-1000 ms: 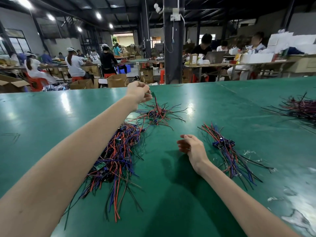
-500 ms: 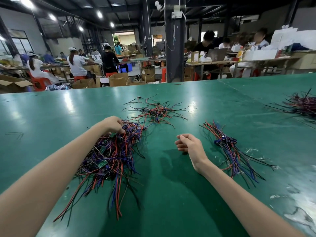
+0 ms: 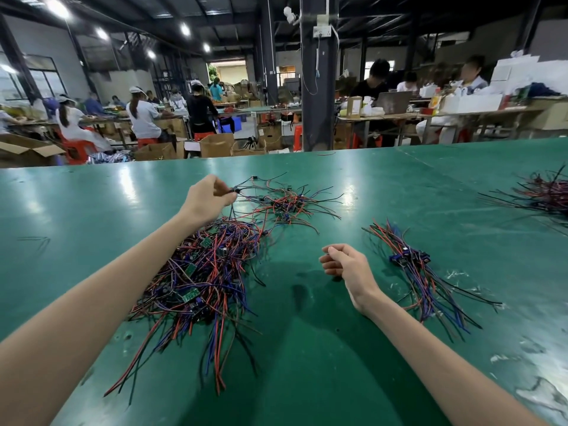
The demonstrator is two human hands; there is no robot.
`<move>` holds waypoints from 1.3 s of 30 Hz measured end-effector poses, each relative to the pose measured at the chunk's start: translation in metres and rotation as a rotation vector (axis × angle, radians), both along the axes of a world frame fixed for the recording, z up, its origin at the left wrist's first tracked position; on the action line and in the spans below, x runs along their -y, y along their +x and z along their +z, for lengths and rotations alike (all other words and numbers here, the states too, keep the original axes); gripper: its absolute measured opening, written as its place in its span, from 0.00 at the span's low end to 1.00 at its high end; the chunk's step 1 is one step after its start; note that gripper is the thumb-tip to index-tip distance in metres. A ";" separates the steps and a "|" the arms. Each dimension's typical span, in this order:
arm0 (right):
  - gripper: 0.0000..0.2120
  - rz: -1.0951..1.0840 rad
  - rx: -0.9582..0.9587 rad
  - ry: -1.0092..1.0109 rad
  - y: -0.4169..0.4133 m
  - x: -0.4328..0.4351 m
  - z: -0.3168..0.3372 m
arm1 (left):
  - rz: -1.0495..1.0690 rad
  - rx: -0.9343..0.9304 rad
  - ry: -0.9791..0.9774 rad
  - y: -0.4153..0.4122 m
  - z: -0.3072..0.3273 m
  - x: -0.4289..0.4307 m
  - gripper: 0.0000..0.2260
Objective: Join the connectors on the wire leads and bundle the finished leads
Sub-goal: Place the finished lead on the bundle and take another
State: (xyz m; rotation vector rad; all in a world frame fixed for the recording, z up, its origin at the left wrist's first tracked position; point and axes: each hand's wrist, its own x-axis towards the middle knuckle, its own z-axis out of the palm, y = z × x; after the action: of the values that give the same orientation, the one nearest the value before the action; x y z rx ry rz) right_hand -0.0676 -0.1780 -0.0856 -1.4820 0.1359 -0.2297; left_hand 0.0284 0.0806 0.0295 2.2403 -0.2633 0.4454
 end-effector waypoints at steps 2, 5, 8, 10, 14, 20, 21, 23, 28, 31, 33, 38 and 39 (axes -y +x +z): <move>0.08 -0.001 0.000 -0.004 0.000 0.000 0.000 | -0.116 -0.038 -0.130 -0.010 0.011 0.011 0.04; 0.07 0.006 0.001 0.013 -0.001 0.000 0.001 | -0.275 -0.149 -0.252 -0.027 0.023 0.027 0.05; 0.07 0.013 0.006 0.031 -0.002 -0.001 0.003 | -0.352 -0.257 -0.279 -0.047 0.030 0.043 0.05; 0.07 0.014 0.002 0.015 -0.003 -0.001 0.004 | -0.404 -0.338 -0.336 -0.060 0.033 0.053 0.05; 0.07 0.082 0.005 0.026 -0.007 -0.002 0.008 | -0.448 -0.473 -0.512 -0.081 0.028 0.073 0.05; 0.12 0.282 -0.066 0.340 -0.013 -0.008 0.019 | -0.398 -0.705 -0.868 -0.108 -0.050 0.117 0.06; 0.13 0.276 -0.074 0.350 -0.014 -0.009 0.020 | -0.383 -0.726 -0.916 -0.109 -0.062 0.122 0.05; 0.12 0.233 -0.069 0.321 -0.015 -0.010 0.020 | -0.352 -0.722 -0.984 -0.110 -0.079 0.126 0.07; 0.06 0.184 -0.065 0.277 -0.013 -0.011 0.018 | -0.326 -0.647 -0.991 -0.111 -0.095 0.124 0.12; 0.06 0.209 -0.071 0.233 -0.013 -0.012 0.016 | -0.328 -0.616 -0.962 -0.111 -0.099 0.122 0.13; 0.07 0.208 -0.068 0.213 -0.014 -0.011 0.017 | -0.312 -0.543 -0.785 -0.108 -0.102 0.119 0.12; 0.07 0.183 -0.110 0.133 -0.016 -0.007 0.021 | -0.257 -0.417 -0.492 -0.101 -0.102 0.111 0.04; 0.07 0.184 -0.125 0.127 -0.016 -0.007 0.022 | -0.226 -0.391 -0.495 -0.099 -0.103 0.110 0.04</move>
State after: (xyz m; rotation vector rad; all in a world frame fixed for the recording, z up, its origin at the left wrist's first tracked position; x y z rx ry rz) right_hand -0.0841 -0.1712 -0.0637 -1.3724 0.1115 0.0206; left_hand -0.0708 -0.0297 -0.0734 1.7383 -0.1729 -0.0532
